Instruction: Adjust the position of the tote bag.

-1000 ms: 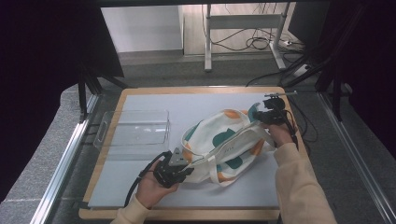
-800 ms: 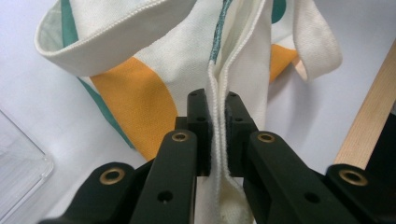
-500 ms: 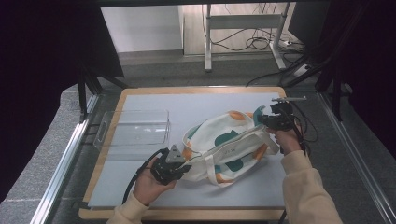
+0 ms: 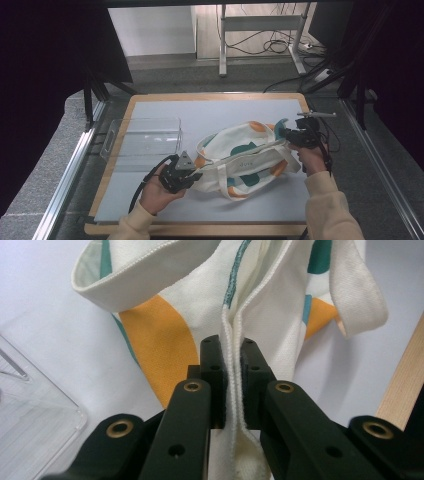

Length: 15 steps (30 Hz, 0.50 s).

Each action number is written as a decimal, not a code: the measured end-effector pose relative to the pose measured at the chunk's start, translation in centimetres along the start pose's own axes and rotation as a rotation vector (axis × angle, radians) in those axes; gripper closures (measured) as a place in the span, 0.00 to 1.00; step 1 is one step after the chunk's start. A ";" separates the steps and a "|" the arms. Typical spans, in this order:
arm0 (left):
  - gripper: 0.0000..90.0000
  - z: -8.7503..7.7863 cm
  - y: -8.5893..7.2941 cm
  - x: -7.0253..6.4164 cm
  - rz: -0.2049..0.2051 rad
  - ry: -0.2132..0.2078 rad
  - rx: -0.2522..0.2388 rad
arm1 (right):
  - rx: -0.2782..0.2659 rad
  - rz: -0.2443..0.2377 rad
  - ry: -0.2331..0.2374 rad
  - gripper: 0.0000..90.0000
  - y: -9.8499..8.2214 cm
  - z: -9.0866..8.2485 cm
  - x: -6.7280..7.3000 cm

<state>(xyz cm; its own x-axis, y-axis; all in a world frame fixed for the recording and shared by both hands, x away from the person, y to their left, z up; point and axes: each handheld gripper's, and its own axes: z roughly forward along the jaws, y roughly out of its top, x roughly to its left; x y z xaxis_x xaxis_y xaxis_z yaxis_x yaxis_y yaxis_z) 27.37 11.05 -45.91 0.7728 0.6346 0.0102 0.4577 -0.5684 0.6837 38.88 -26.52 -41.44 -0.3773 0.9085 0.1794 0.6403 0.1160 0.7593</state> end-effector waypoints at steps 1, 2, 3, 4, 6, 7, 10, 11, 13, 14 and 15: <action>0.94 0.0 0.0 0.1 -0.002 -0.001 -0.001 | -0.007 0.009 0.004 0.94 -0.2 -0.2 0.0; 0.94 0.0 0.1 0.2 -0.001 0.000 0.001 | -0.011 0.010 0.005 0.94 -0.4 -0.4 0.0; 0.94 0.0 0.1 0.3 0.001 0.000 0.002 | -0.016 0.012 0.006 0.94 -0.6 -0.5 0.0; 0.94 0.0 0.1 0.4 -0.003 0.001 0.002 | -0.019 0.014 0.008 0.94 -0.7 -0.7 0.0; 0.94 0.0 0.2 0.7 -0.003 -0.001 0.005 | -0.026 0.017 0.010 0.94 -1.1 -0.9 -0.1; 0.94 0.1 0.2 0.8 -0.006 -0.004 0.006 | -0.028 0.018 0.010 0.94 -1.2 -1.0 0.0; 0.94 0.2 0.2 1.3 -0.018 -0.007 0.008 | -0.034 0.020 0.014 0.94 -1.5 -1.4 0.0; 0.94 0.3 0.2 1.4 -0.020 -0.007 0.009 | -0.039 0.021 0.016 0.94 -1.7 -1.5 0.1; 0.94 0.3 0.3 1.6 -0.024 -0.007 0.012 | -0.042 0.020 0.018 0.94 -1.9 -1.7 0.1; 0.94 0.3 0.4 1.7 -0.022 -0.004 0.013 | -0.047 0.021 0.019 0.94 -2.1 -1.8 0.1; 0.94 0.3 0.4 1.7 -0.022 -0.001 0.014 | -0.049 0.023 0.020 0.94 -2.2 -1.9 0.1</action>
<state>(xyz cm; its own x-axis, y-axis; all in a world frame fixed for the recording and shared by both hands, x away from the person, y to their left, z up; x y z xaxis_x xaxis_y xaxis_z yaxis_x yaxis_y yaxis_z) 29.04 11.75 -45.80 0.7630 0.6464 -0.0050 0.4803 -0.5619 0.6735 36.18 -27.38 -41.92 -0.3762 0.9026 0.2091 0.6159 0.0750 0.7843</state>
